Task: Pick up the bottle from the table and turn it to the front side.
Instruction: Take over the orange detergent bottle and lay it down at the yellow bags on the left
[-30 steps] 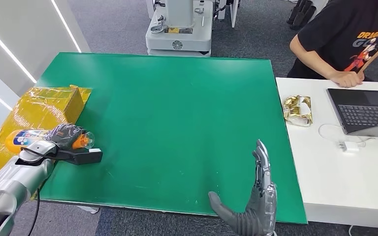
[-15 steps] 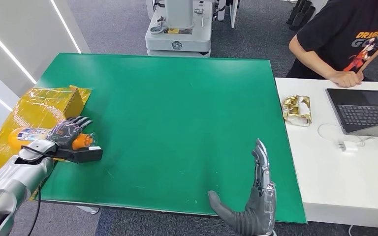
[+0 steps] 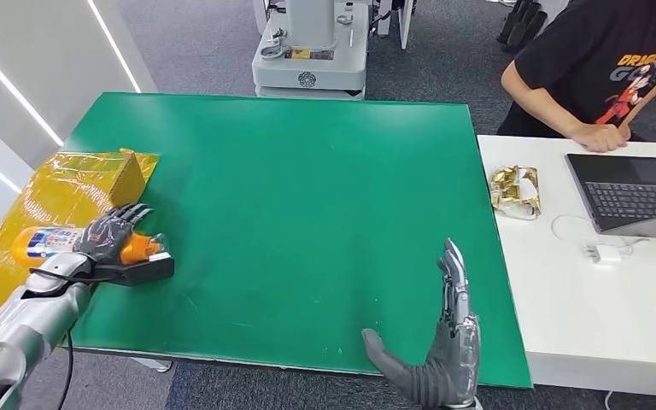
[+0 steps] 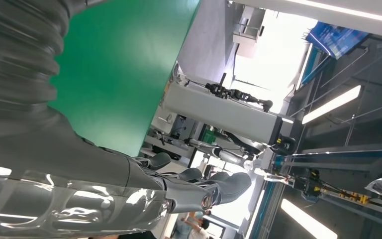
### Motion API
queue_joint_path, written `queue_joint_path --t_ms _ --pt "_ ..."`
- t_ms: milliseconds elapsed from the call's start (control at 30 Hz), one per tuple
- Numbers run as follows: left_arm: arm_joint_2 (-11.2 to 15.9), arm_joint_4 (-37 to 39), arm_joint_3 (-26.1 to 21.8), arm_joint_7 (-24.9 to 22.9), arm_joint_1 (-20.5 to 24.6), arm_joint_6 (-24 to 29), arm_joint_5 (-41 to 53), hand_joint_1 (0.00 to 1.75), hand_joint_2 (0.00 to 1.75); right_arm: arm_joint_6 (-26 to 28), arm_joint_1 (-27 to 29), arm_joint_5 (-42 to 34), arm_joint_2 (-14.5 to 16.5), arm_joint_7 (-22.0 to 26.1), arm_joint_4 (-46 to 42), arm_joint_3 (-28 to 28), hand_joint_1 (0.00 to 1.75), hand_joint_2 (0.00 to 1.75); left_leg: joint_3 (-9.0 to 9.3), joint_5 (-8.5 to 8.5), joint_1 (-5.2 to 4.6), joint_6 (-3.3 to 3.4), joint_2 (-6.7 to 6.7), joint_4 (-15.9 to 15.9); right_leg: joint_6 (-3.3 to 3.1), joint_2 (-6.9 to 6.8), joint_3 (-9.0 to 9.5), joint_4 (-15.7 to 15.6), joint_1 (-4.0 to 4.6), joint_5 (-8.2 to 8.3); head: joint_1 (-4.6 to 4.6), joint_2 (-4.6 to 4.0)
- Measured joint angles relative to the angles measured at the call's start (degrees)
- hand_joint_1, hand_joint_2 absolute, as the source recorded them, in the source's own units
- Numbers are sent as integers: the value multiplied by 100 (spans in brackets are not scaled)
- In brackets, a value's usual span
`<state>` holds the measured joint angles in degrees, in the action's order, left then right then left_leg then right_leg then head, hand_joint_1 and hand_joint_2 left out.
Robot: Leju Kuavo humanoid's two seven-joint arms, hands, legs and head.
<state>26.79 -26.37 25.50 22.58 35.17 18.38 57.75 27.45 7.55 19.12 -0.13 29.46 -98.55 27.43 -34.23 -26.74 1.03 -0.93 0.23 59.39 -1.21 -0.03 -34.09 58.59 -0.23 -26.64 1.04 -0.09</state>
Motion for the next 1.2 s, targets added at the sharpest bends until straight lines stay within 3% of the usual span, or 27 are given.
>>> queue_joint_path --t_ms 300,500,600,667,767,867,967,1100,1200 --pt "187 -1114 -960 -54 -865 996 -82 0 175 112 90 -52 38 68 -44 -102 0 175 -10 -1 1 0 7 0 0 9 -15 -2 0 -1 1 0" --pt "194 -2127 -1727 94 -1336 1514 -75 0 175 127 163 -59 104 96 -44 -137 0 175 -12 -2 0 0 6 0 0 8 -15 -4 0 -1 -1 0" --pt "134 -2546 -1965 389 -1525 1815 -174 0 175 121 180 -49 125 96 -42 -147 0 175 -12 -1 0 0 5 1 0 8 -15 -4 0 -1 1 0" --pt "-63 -3048 -2268 856 -1682 2040 -177 0 175 108 184 -37 130 101 -38 -151 0 175 -12 -1 -1 1 1 2 1 3 -15 -6 -1 -1 1 0" --pt "-661 -4061 -2906 1568 -1880 2132 -303 0 175 127 164 -37 135 144 -10 -149 0 175 -15 -2 -4 2 -1 3 3 -1 -12 -9 -5 1 -2 0" --pt "-1331 -4962 -3129 1712 -1950 2137 -869 0 175 211 99 -81 138 198 46 -124 0 175 -15 -3 -8 4 -1 4 9 0 -10 -14 -9 5 -1 0" --pt "-1850 -5481 -3011 1745 -1972 2134 -1512 0 175 263 31 -99 138 208 103 -88 0 175 -14 -3 -10 5 -4 5 10 -4 -7 -16 -11 5 -1 0" --pt "-2346 -5837 -2673 1754 -1993 2130 -2287 0 175 288 -12 -112 138 215 165 -55 0 175 -13 -4 -10 5 -4 5 10 -4 -7 -16 -11 6 -1 0" --pt "-2654 -5941 -2205 1754 -2038 2042 -4034 0 175 298 -28 -152 136 225 202 -28 0 175 -13 -4 -10 6 -4 4 10 -4 -8 -16 -11 6 -1 0"
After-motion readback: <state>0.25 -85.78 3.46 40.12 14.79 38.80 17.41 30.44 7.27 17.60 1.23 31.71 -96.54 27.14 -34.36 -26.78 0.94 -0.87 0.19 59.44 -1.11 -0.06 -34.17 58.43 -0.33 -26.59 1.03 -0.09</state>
